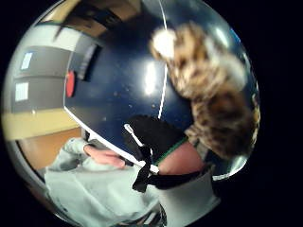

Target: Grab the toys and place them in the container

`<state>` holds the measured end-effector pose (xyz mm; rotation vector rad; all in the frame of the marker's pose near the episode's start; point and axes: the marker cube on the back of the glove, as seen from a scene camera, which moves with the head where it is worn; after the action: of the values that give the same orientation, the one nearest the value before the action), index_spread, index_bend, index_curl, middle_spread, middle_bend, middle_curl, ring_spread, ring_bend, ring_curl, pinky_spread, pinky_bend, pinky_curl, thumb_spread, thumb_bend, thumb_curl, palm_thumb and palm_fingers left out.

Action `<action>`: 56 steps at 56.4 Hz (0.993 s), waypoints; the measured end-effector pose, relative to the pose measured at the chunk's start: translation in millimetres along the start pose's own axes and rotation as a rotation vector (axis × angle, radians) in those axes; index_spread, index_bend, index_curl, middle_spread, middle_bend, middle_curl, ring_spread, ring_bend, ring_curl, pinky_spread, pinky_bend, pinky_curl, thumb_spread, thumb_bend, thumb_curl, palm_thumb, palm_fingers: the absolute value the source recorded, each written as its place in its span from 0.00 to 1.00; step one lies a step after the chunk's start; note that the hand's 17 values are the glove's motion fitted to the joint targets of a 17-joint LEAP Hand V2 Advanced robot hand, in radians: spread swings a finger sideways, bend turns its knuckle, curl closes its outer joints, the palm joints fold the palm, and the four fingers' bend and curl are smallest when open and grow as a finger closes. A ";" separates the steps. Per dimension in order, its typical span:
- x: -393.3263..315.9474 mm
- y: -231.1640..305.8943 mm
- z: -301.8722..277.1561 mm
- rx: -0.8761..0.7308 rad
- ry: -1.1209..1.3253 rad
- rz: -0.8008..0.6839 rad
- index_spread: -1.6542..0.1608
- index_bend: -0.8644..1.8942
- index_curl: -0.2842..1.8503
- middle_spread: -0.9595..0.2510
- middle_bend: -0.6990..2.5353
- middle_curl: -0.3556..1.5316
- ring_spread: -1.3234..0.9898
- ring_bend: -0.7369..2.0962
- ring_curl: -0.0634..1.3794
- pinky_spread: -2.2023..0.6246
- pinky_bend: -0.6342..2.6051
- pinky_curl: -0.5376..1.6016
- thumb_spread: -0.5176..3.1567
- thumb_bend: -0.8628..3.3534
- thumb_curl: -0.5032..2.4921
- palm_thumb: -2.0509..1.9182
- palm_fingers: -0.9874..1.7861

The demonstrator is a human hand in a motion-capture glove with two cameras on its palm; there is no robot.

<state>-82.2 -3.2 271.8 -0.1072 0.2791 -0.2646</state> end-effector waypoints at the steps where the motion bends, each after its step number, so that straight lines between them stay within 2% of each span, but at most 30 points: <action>1: 4.5 -2.8 3.9 -0.014 0.002 -0.020 0.78 0.31 0.23 0.81 0.25 0.35 0.58 0.36 0.22 0.80 0.48 0.45 0.44 0.19 0.25 0.50 0.27; 4: 9.3 -8.5 8.3 0.015 0.010 -0.013 0.78 0.30 0.21 0.82 0.25 0.34 0.58 0.40 0.24 0.80 0.50 0.46 0.45 0.20 0.26 0.51 0.30; 6: 8.2 -9.4 8.4 0.056 0.022 -0.013 0.77 0.28 0.19 0.81 0.26 0.34 0.57 0.49 0.29 0.78 0.53 0.47 0.46 0.21 0.26 0.52 0.38; 7: 6.9 -9.4 8.3 0.076 0.032 -0.017 0.77 0.29 0.18 0.81 0.27 0.34 0.57 0.50 0.28 0.78 0.54 0.46 0.46 0.21 0.26 0.52 0.38; 8: 4.9 -9.1 8.6 0.092 0.044 -0.024 0.76 0.28 0.17 0.80 0.29 0.35 0.55 0.55 0.31 0.75 0.56 0.47 0.47 0.21 0.26 0.54 0.46; 11: -0.8 -9.8 9.4 0.116 0.070 -0.061 0.75 0.28 0.14 0.76 0.31 0.36 0.52 0.63 0.33 0.70 0.58 0.45 0.49 0.23 0.27 0.56 0.57; 17: -7.7 -17.4 5.0 0.116 0.082 -0.161 0.75 0.32 0.13 0.71 0.33 0.38 0.47 0.72 0.39 0.66 0.58 0.46 0.52 0.26 0.29 0.62 0.63; 21: -3.1 -28.6 -6.3 0.038 0.030 -0.190 0.75 0.35 0.13 0.68 0.36 0.40 0.46 0.74 0.40 0.65 0.55 0.45 0.52 0.27 0.31 0.65 0.68; 27: 17.3 -58.1 -37.6 -0.237 -0.151 -0.153 0.75 0.36 0.13 0.66 0.38 0.43 0.45 0.73 0.40 0.64 0.54 0.44 0.47 0.27 0.34 0.69 0.71; 32: -0.5 -50.2 -59.6 -0.352 -0.199 -0.203 0.74 0.38 0.13 0.64 0.40 0.45 0.45 0.71 0.39 0.63 0.52 0.44 0.42 0.27 0.36 0.70 0.73; 40: -75.4 -5.7 -114.5 -0.331 -0.202 -0.455 0.74 0.38 0.13 0.62 0.39 0.48 0.44 0.69 0.38 0.63 0.51 0.44 0.38 0.26 0.38 0.70 0.74; 45: -60.0 -42.7 -171.8 -0.258 -0.245 -0.415 0.74 0.38 0.13 0.62 0.39 0.49 0.44 0.69 0.38 0.63 0.50 0.44 0.35 0.26 0.40 0.71 0.74; 50: -78.8 -46.9 -221.6 -0.183 -0.266 -0.606 0.74 0.38 0.13 0.61 0.38 0.50 0.44 0.69 0.38 0.63 0.50 0.44 0.34 0.25 0.41 0.71 0.75; 53: -69.0 -68.8 -259.6 -0.118 -0.322 -0.715 0.74 0.38 0.13 0.61 0.38 0.51 0.44 0.69 0.38 0.63 0.50 0.44 0.33 0.25 0.42 0.71 0.75; 56: -81.4 -88.8 -291.5 -0.011 -0.337 -0.699 0.74 0.38 0.13 0.60 0.38 0.52 0.43 0.68 0.38 0.63 0.50 0.44 0.32 0.25 0.42 0.71 0.75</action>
<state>-262.5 -86.1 26.6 -0.2563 -0.1047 -0.9280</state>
